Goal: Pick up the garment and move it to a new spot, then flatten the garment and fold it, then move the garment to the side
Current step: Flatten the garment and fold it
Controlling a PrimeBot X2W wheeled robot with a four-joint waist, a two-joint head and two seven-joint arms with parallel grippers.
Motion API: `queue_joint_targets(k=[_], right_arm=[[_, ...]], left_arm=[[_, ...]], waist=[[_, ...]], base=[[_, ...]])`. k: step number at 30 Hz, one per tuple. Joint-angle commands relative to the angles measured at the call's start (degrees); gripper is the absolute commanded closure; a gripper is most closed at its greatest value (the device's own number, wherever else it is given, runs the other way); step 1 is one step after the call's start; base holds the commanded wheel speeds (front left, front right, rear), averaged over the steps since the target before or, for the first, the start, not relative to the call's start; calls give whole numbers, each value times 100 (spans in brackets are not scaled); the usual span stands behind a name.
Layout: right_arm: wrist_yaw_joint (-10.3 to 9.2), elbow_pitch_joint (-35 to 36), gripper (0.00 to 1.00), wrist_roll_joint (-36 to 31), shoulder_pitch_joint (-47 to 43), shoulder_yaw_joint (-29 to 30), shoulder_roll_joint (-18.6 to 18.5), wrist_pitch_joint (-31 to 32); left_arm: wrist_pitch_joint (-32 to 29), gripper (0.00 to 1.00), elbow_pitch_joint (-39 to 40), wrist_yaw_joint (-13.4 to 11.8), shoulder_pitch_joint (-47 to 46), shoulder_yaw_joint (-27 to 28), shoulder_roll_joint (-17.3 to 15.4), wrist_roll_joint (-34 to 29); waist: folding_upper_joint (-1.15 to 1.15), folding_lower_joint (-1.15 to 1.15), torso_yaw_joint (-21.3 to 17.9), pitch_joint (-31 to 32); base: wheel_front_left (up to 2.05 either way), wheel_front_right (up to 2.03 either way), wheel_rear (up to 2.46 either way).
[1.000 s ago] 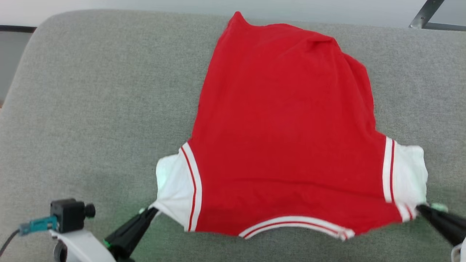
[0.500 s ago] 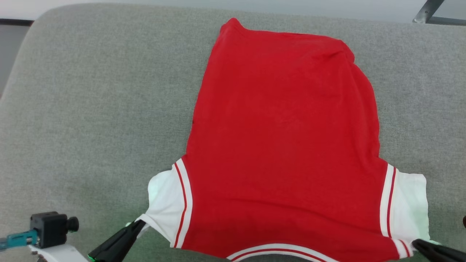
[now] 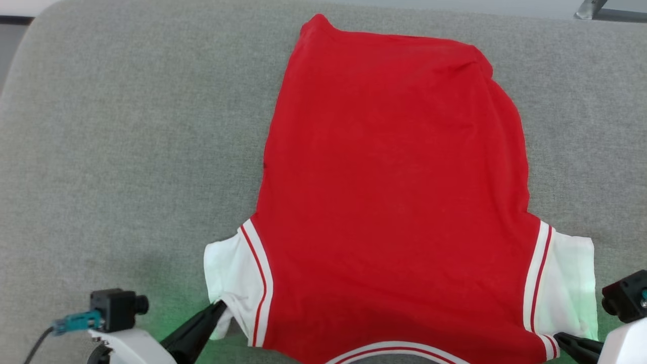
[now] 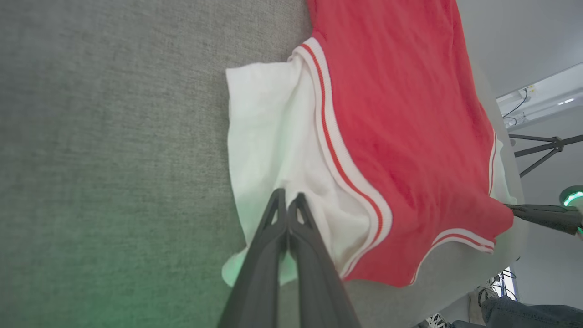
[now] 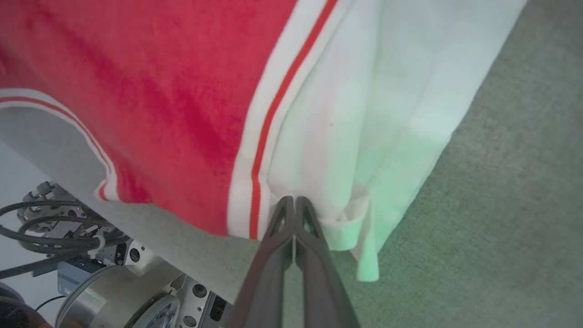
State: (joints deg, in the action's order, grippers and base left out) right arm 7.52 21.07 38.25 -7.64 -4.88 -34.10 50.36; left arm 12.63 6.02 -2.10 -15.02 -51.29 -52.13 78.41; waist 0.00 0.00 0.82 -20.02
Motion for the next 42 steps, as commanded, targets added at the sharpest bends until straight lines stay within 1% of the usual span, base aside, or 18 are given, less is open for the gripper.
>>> queue_joint_targets(k=[1,8,9,10,12,14,18,19,21,22,23,26,30,32,34,36,38,42], right_arm=[[-6,-26,100,-39,46,-40,-20,-38],[-6,-447,100,-133,255,-295,-68,-292],[-6,-467,91,-142,274,-309,-64,-348],[-6,-500,89,-144,291,-331,-71,-362],[-6,-533,91,-151,325,-374,-114,-397],[-6,-574,100,-139,337,-421,-149,-405],[-6,-689,100,-218,345,-549,-199,-436],[-6,-695,87,-214,378,-567,-174,-465],[-6,-629,47,-189,460,-525,-132,-559],[-6,-567,20,-162,494,-471,-130,-588],[-6,-488,0,-100,513,-409,-119,-613],[-6,-145,0,62,582,-92,-207,-543],[-6,380,0,170,817,443,-519,-230],[-6,549,0,243,1083,664,-705,-51],[-6,543,0,277,1494,823,-809,63],[-6,351,0,343,2055,835,-807,99],[-6,-40,0,297,2739,696,-723,81],[-5,-1163,0,0,4162,212,-514,-5]], left_arm=[[-14,100,-51,29,-43,-14,21,-19],[-143,100,-446,163,-191,-158,308,-127],[-140,100,-476,181,-206,-159,326,-129],[-139,100,-504,199,-219,-161,344,-133],[-147,100,-555,211,-232,-165,374,-133],[-134,100,-589,248,-234,-165,395,-127],[-138,100,-646,294,-242,-185,455,-111],[-140,100,-660,310,-236,-195,467,-111],[-139,100,-678,318,-221,-205,483,-107],[-136,100,-683,318,-206,-208,484,-102],[-134,100,-682,320,-194,-212,483,-100],[-126,100,-650,309,-163,-218,462,-112],[-156,100,-550,274,-190,-234,430,-175],[-166,100,-485,257,-253,-228,428,-214],[-176,100,-402,226,-319,-230,443,-263],[-190,100,-334,221,-407,-226,470,-328],[-210,100,-286,224,-489,-234,509,-396],[-270,100,-252,269,-697,-252,624,-529]], waist=[[0,0,9,-14],[0,0,0,-21],[0,0,-5,-12],[0,0,-11,2],[0,0,-18,34],[0,0,-29,63],[0,0,-48,115],[0,0,-57,132],[0,0,-70,161],[0,0,-77,176],[0,0,-82,190],[0,0,-80,216],[0,0,-23,169],[0,0,33,109],[0,0,112,20],[0,0,197,-99],[0,0,300,-227],[0,0,559,-506]], base=[[0,0,0],[0,0,0],[0,0,0],[0,0,0],[0,0,0],[0,0,0],[0,0,0],[0,0,0],[0,0,0],[0,0,0],[0,0,0],[0,0,0],[0,0,0],[0,0,0],[0,0,0],[0,0,0],[0,0,0],[0,0,0]])
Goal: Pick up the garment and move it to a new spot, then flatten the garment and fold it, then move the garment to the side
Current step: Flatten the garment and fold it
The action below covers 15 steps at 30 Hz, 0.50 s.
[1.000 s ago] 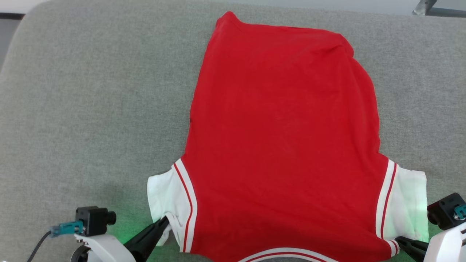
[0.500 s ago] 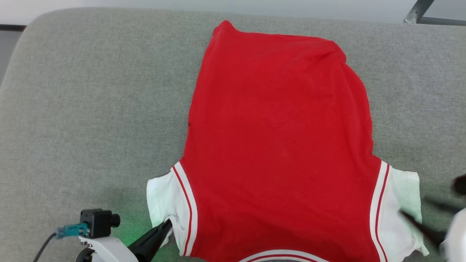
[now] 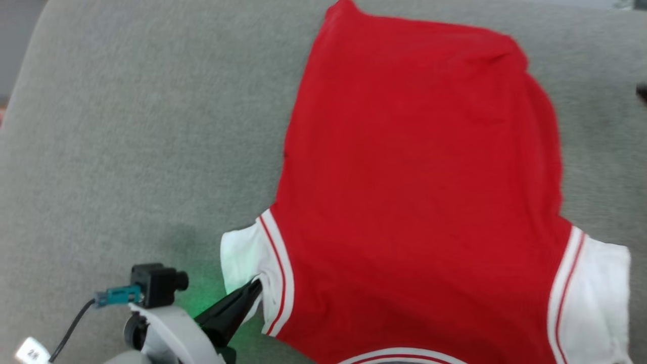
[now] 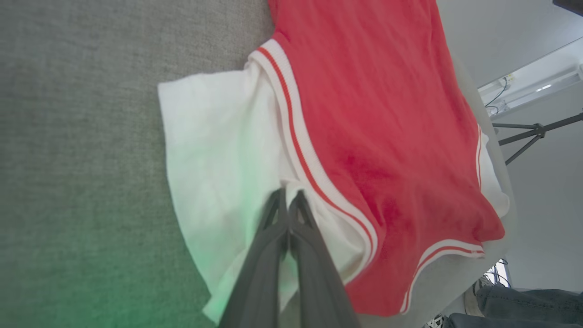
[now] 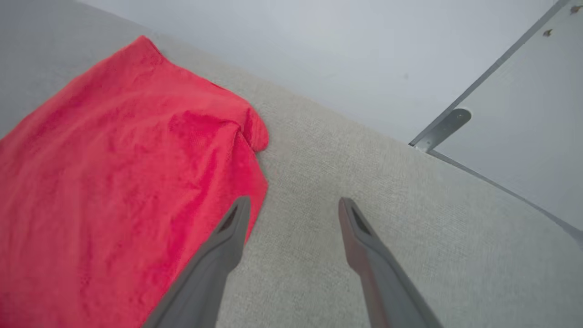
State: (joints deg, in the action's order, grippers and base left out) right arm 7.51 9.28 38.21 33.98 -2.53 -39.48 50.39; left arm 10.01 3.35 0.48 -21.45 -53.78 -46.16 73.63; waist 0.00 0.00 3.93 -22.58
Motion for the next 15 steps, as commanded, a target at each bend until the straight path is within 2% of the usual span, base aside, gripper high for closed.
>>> queue_joint_targets(k=[1,5,8,15], right_arm=[[-4,-298,0,-87,310,-155,85,-9],[-4,-1523,0,-291,1382,-753,230,29],[-6,-2174,0,-327,1917,-1273,191,3],[-4,-3134,0,-180,2659,-2248,135,-135]], left_arm=[[-14,100,10,20,-109,-6,62,-70],[-67,100,-43,100,-273,-45,215,-148],[-73,100,-125,165,-366,-70,343,-178],[-48,100,-372,291,-534,-118,587,-250]], waist=[[0,0,317,-321],[0,0,571,-569],[0,0,730,-727],[0,0,929,-994]], base=[[0,0,0],[0,0,0],[0,0,0],[0,0,0]])
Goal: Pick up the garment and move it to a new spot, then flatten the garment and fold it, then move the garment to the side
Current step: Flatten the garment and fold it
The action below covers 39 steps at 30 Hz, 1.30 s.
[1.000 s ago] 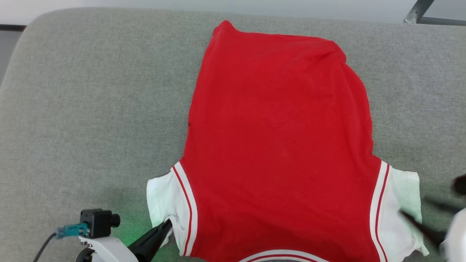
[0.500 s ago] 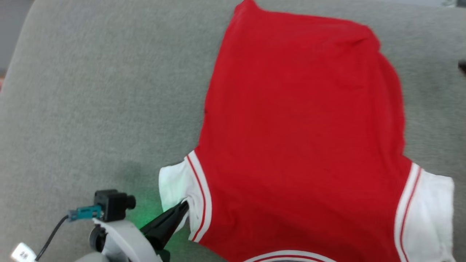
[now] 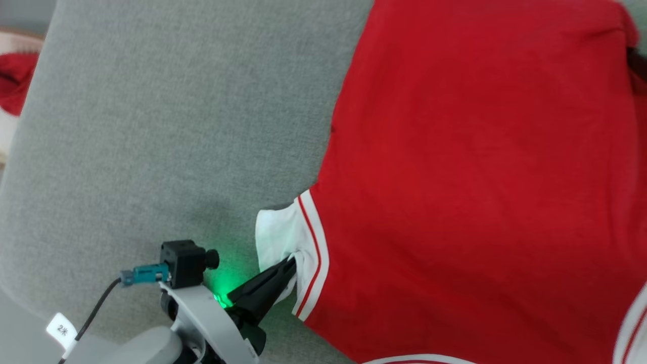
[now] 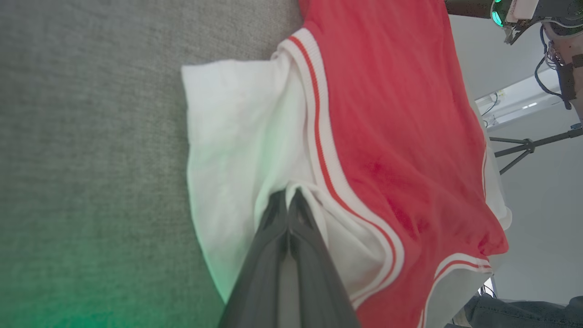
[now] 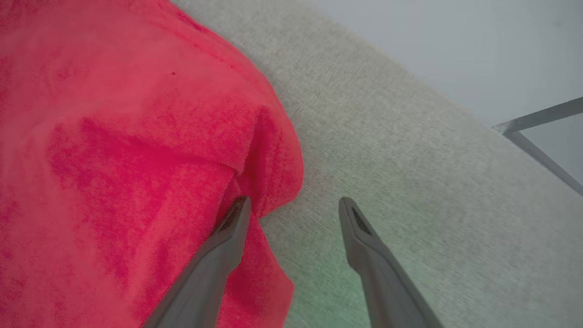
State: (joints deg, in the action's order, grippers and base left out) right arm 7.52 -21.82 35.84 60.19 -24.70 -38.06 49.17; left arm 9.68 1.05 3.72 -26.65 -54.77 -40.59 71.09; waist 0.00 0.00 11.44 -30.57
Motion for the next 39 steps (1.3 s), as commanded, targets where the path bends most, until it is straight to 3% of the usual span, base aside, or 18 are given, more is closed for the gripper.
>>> queue_joint_targets(k=[1,7,9,10,11,24,32,39], right_arm=[[-5,-113,0,93,110,-158,-14,-29],[0,-547,0,228,298,-848,-48,-80],[0,-664,58,296,320,-1048,-84,-54],[0,-715,69,348,339,-1097,-99,-80],[-1,-765,100,398,378,-1120,-114,-121],[-7,-964,100,836,463,-1165,-296,-841],[-7,-256,100,1237,-472,-1187,-1026,-1138],[-6,676,100,1647,-1902,-890,-1703,-1084]], left_arm=[[-17,100,-186,-23,-43,-23,57,-4],[-66,100,-417,66,-222,-58,240,-32],[-59,100,-466,83,-241,-69,265,-30],[-54,100,-489,97,-243,-72,274,-28],[-48,100,-511,113,-244,-75,281,-27],[237,100,-552,194,-262,119,228,-37],[276,100,-525,22,-95,147,81,-76],[202,100,-477,-134,-5,117,-66,-97]], waist=[[0,0,186,-219],[0,0,213,-284],[0,0,205,-280],[0,0,201,-276],[0,0,195,-269],[0,0,-45,219],[0,0,-334,821],[0,0,-602,1321]], base=[[0,0,0],[0,0,0],[0,0,0],[0,0,0],[0,0,0],[0,0,0],[0,0,0],[0,0,0]])
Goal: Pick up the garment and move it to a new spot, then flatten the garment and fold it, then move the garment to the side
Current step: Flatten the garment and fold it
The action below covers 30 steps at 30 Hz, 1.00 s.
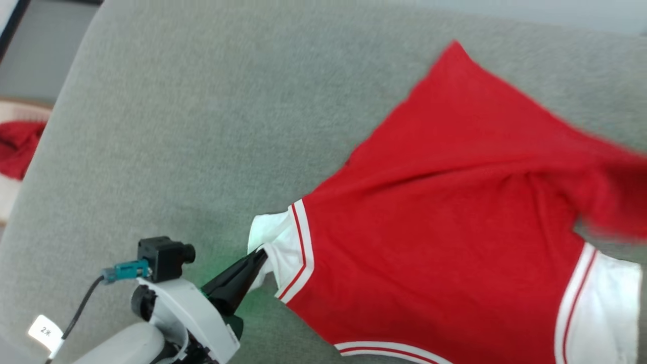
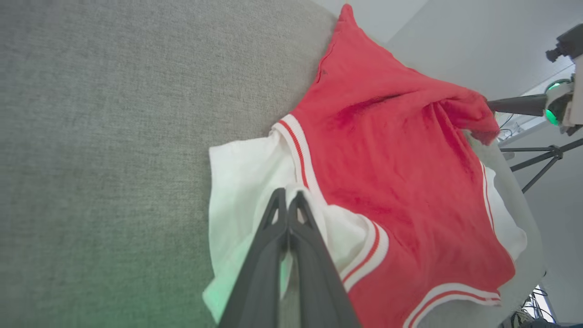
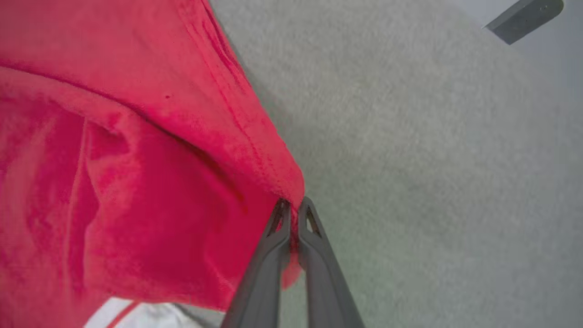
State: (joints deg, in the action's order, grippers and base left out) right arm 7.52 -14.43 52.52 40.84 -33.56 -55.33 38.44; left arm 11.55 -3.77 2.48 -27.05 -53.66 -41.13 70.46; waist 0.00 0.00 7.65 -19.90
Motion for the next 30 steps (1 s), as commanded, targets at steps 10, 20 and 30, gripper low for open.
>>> queue_joint_targets(k=[10,20,30], right_arm=[[-6,1425,100,321,-2497,802,-488,392],[-5,2620,100,-210,-4506,1568,276,1235],[-5,3272,0,-881,-4677,2162,1137,1533]], left_arm=[[-134,100,52,-111,148,-44,-278,-58],[-169,100,44,-160,186,-78,-358,-92],[-165,100,-17,-133,171,-123,-268,-118]], waist=[[0,0,-652,477],[0,0,-912,476],[0,0,-888,503]], base=[[0,0,0],[0,0,0],[0,0,0]])
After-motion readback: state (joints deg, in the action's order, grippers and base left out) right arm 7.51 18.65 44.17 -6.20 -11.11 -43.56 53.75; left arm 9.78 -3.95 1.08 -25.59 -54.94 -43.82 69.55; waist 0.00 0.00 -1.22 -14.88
